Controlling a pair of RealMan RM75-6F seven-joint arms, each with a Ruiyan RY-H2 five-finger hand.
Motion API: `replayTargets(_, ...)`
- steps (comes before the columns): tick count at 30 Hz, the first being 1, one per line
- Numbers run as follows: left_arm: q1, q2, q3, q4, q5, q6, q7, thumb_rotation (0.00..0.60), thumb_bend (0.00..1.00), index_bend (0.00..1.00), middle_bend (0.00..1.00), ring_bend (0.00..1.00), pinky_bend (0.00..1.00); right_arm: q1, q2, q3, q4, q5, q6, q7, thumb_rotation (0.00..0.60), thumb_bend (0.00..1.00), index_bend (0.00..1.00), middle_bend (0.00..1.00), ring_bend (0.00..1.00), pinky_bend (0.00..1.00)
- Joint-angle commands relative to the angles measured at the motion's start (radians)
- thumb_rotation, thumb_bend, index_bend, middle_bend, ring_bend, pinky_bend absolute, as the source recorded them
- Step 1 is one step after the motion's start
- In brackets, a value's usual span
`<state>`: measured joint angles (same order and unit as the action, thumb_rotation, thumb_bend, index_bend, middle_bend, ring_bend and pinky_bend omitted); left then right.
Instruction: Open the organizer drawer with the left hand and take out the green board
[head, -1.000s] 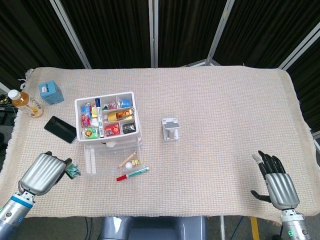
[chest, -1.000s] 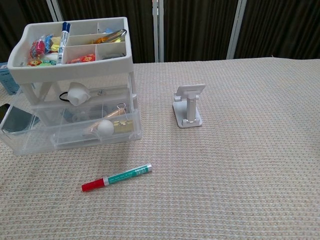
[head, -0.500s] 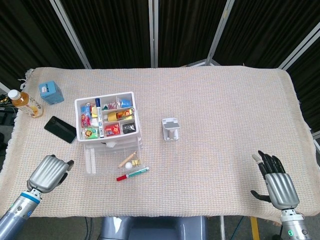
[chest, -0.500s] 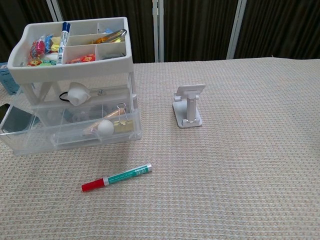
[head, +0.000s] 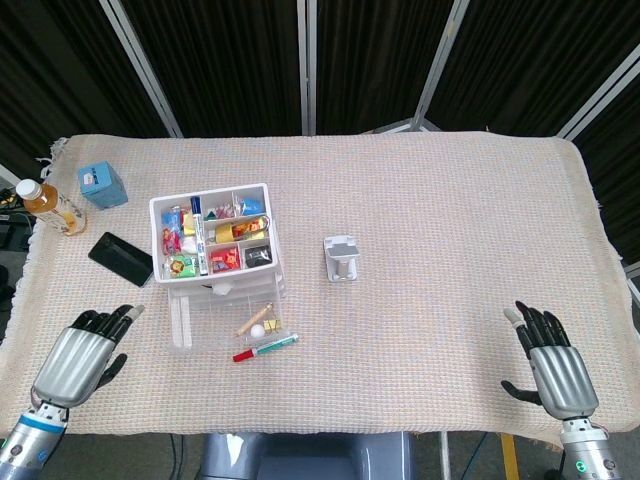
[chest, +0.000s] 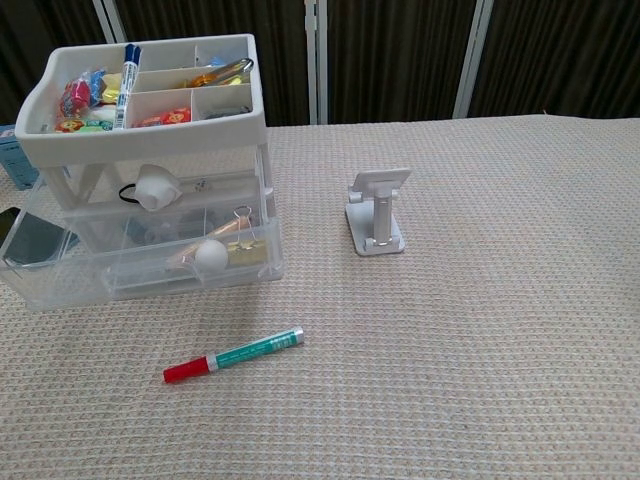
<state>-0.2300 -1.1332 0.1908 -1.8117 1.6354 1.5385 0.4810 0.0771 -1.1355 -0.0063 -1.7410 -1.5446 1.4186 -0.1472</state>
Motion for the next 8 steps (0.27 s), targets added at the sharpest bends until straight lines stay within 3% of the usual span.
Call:
replayTargets(1, 0.063, -0.048, 0.013, 0.048, 0.034, 0.072, -0.038, 0.600, 0.22, 0.00, 0.00, 0.01, 0.03, 0.000, 0.000, -0.001, -0.001, -0.005, 0.003, -0.002, 0.600, 0.02, 0.12, 0.00, 0.00, 0.00)
replayTargets(4, 0.101, -0.074, 0.007, 0.088, 0.039, 0.119, -0.070, 0.600, 0.15, 0.00, 0.00, 0.00, 0.00, -0.001, -0.001, 0.000, -0.004, -0.009, 0.007, -0.005, 0.600, 0.02, 0.12, 0.00, 0.00, 0.00)
replayTargets(8, 0.126, -0.099, -0.015, 0.122, 0.044, 0.161, -0.112, 0.600, 0.12, 0.00, 0.00, 0.00, 0.00, -0.002, -0.004, 0.001, -0.002, -0.015, 0.015, -0.010, 0.600, 0.02, 0.12, 0.00, 0.00, 0.00)
